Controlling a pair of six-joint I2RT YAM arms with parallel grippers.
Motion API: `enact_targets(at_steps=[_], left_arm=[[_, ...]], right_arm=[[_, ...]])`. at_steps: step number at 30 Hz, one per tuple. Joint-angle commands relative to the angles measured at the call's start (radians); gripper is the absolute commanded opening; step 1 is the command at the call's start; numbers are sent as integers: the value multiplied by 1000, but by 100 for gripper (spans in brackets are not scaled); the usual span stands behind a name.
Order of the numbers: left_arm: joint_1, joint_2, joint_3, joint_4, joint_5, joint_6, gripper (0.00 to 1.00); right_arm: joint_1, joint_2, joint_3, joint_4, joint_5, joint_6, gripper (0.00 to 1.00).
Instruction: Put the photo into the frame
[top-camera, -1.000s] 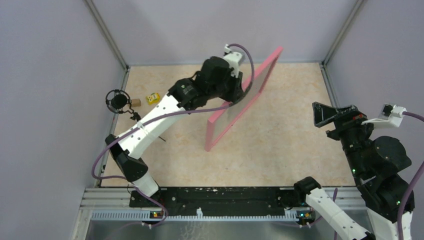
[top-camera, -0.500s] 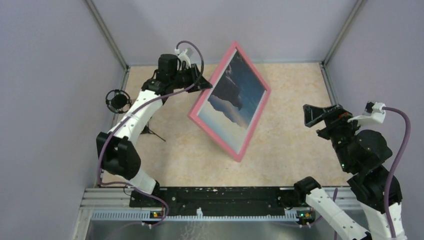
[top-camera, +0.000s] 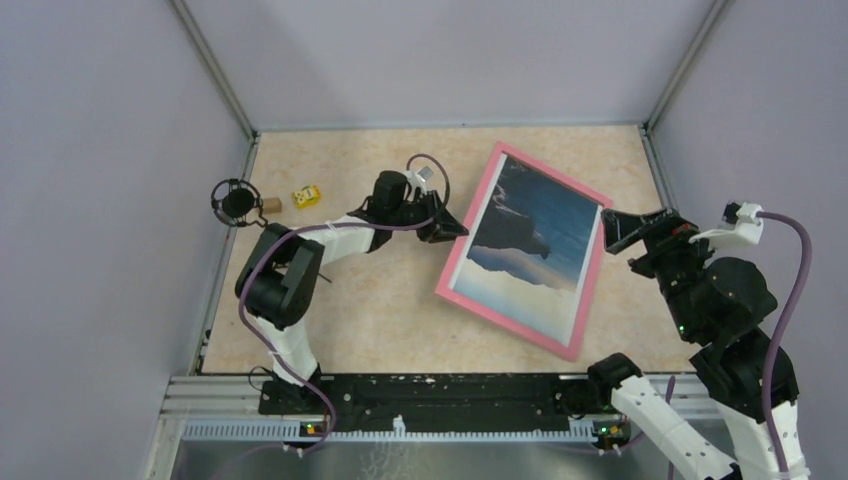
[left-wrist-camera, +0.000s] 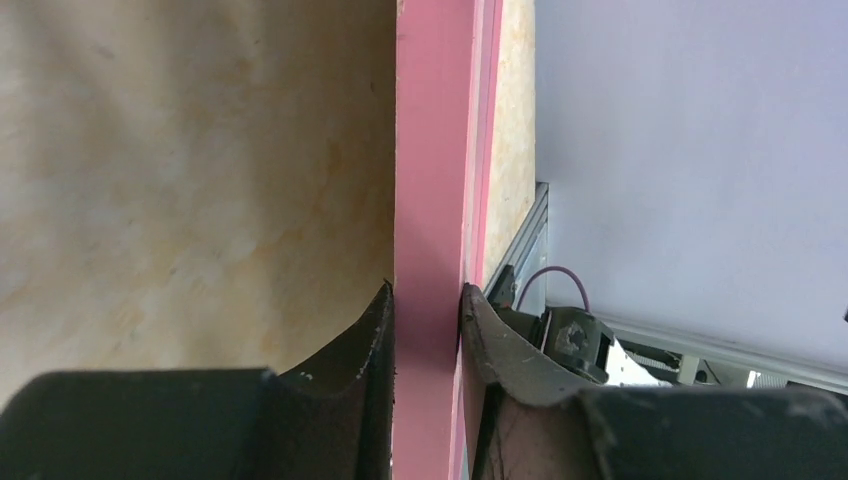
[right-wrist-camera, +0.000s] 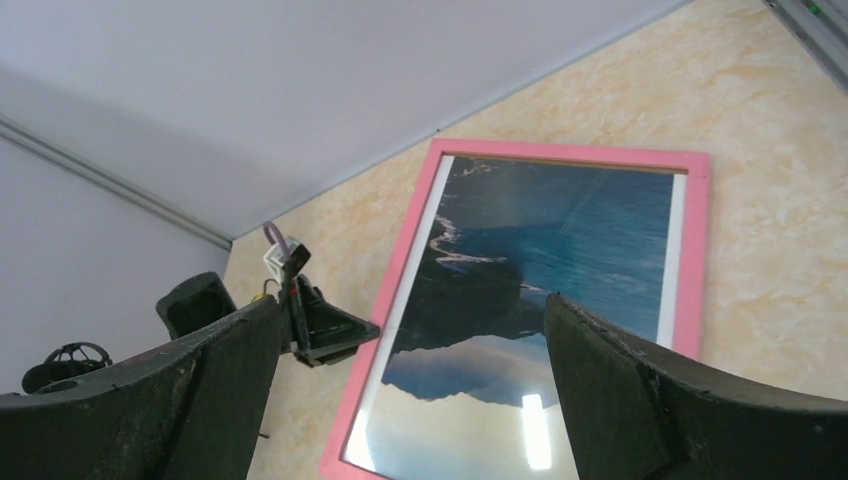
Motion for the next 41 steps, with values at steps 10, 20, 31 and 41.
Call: enact_targets(at_steps=[10, 20, 31, 41], left_arm=[[-95, 24, 154, -180, -296, 168, 87], [-91, -523, 194, -582, -534, 454, 99], [-93, -1021, 443, -749, -690, 660, 99], [-93, -1099, 425, -733, -660, 690, 99]], right_arm=[[3, -22, 57, -19, 7, -55, 99], [3, 11, 145, -27, -86, -148, 99], [3, 12, 247, -3, -135, -284, 99], [4, -2, 197, 33, -203, -251, 99]])
